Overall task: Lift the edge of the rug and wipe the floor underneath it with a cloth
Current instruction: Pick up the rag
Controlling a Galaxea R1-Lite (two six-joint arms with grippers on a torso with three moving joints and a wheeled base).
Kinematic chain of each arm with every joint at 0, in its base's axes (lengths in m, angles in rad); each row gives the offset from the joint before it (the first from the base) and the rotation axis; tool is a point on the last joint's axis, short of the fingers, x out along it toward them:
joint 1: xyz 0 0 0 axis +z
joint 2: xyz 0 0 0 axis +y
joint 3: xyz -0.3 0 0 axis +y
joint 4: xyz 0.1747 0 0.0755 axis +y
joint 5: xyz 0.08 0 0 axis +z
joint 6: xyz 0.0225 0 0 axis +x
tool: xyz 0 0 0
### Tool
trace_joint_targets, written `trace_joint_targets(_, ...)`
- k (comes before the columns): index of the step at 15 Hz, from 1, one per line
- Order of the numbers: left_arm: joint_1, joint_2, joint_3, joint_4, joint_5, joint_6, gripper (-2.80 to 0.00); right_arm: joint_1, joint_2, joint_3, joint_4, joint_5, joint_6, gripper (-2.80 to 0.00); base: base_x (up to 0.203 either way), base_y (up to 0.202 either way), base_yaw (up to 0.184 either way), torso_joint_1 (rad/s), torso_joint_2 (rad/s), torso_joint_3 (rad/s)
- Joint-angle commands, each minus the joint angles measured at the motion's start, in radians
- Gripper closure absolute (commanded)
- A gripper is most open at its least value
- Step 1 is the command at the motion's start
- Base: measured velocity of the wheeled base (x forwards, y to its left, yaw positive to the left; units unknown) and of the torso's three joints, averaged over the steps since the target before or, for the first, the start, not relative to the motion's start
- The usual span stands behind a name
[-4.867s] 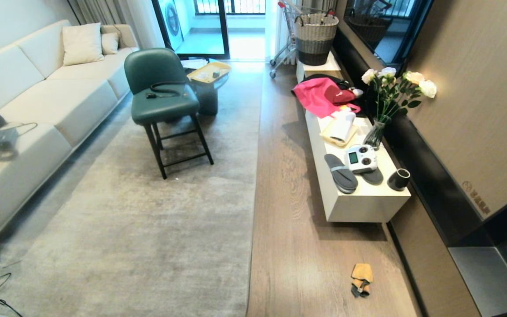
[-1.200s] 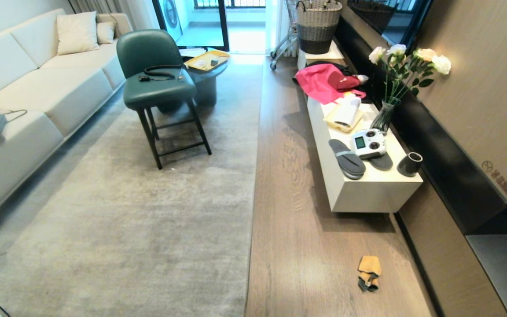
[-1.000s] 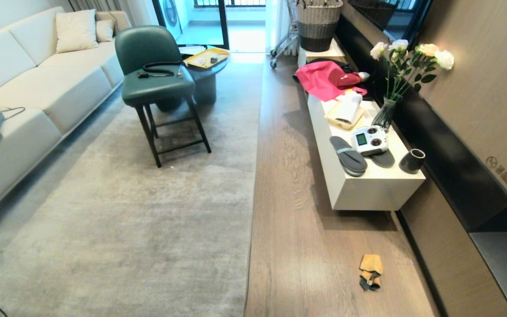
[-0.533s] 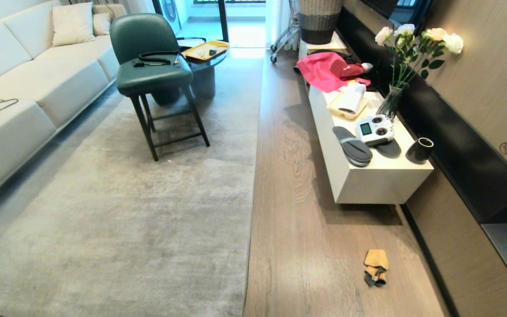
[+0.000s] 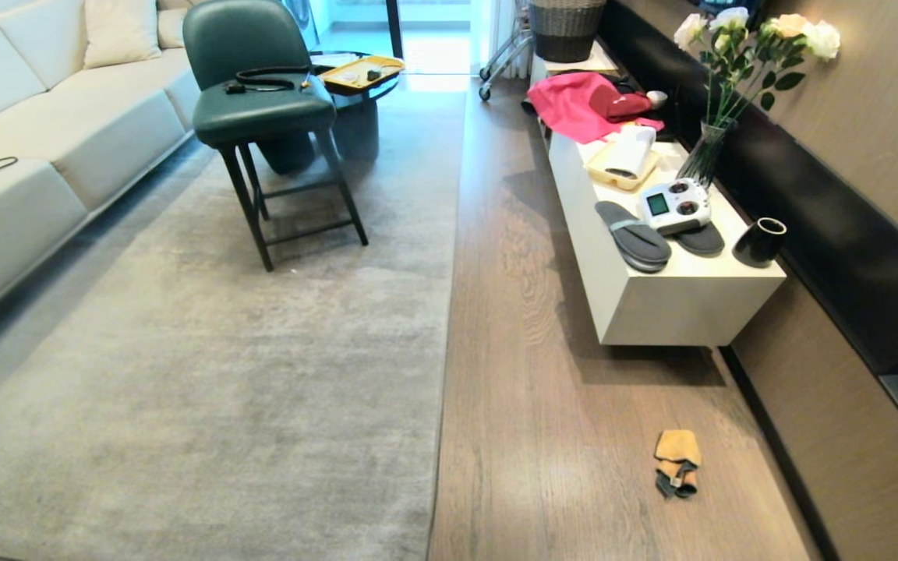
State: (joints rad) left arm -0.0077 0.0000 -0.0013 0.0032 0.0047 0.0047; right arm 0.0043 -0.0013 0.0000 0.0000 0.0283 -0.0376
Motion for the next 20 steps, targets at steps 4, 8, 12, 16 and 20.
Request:
trace_joint_targets(4, 0.0, 0.0, 0.0, 0.0, 0.0, 0.0, 0.0, 0.0, 0.001, 0.0, 0.0, 0.001, -0.001, 0.0, 0.0, 0.0, 0.0, -0.044, 0.45, 0.393)
trace_joint_targets(8, 0.0, 0.0, 0.0, 0.0, 0.0, 0.0, 0.0, 0.0, 0.001, 0.0, 0.0, 0.001, 0.001, 0.0, 0.0, 0.0, 0.0, -0.006, 0.43, 0.434)
trace_joint_targets(12, 0.0, 0.0, 0.0, 0.0, 0.0, 0.0, 0.0, 0.0, 0.001, 0.0, 0.0, 0.001, 0.001, 0.0, 0.0, 0.0, 0.0, 0.065, 0.41, 0.483)
trace_joint_targets(16, 0.0, 0.0, 0.0, -0.001, 0.0, 0.0, 0.0, 0.0, 0.001, 0.0, 0.0, 0.001, -0.001, 0.0, 0.0, 0.0, 0.0, -0.002, 0.06, 0.094)
trace_joint_targets(20, 0.0, 0.0, 0.0, 0.0, 0.0, 0.0, 0.0, 0.0, 0.001, 0.0, 0.0, 0.001, -0.001, 0.0, 0.0, 0.0, 0.0, 0.0, 0.0, 0.0)
